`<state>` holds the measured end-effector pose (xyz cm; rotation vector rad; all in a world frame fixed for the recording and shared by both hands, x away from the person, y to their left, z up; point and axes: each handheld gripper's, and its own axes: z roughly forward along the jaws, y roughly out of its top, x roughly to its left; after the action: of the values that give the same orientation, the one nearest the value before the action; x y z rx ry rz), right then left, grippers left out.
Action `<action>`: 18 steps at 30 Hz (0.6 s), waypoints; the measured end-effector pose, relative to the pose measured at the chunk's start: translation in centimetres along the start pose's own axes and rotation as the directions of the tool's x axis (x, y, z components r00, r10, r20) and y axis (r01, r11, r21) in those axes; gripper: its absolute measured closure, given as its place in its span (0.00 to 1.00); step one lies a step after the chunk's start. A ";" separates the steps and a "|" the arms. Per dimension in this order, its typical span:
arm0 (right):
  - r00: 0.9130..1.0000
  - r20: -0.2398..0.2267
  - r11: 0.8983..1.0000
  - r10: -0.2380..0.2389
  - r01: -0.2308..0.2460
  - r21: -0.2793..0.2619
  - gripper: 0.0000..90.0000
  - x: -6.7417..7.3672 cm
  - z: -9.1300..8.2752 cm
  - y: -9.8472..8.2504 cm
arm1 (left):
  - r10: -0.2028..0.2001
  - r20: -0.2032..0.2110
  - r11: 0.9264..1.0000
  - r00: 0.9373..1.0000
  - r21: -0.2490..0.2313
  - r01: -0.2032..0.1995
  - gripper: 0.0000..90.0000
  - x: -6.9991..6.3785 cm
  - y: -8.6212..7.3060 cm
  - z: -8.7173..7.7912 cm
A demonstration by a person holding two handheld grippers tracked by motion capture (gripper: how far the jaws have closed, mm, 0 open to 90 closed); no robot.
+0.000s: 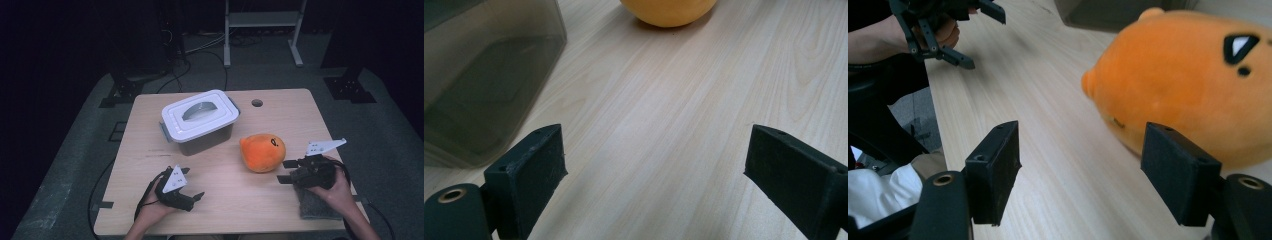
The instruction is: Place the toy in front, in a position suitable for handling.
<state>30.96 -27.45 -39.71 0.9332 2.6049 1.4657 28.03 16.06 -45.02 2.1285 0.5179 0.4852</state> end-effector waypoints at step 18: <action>0.996 0.054 0.997 -0.078 0.076 0.035 0.38 -1.5 2.0 5.3 | 0.003 -0.006 1.000 1.000 -0.015 -0.003 0.10 -0.1 0.1 -0.5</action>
<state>35.36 -24.63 -37.05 0.8534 2.6018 1.3640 27.72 16.27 -44.73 2.1140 0.5132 0.4963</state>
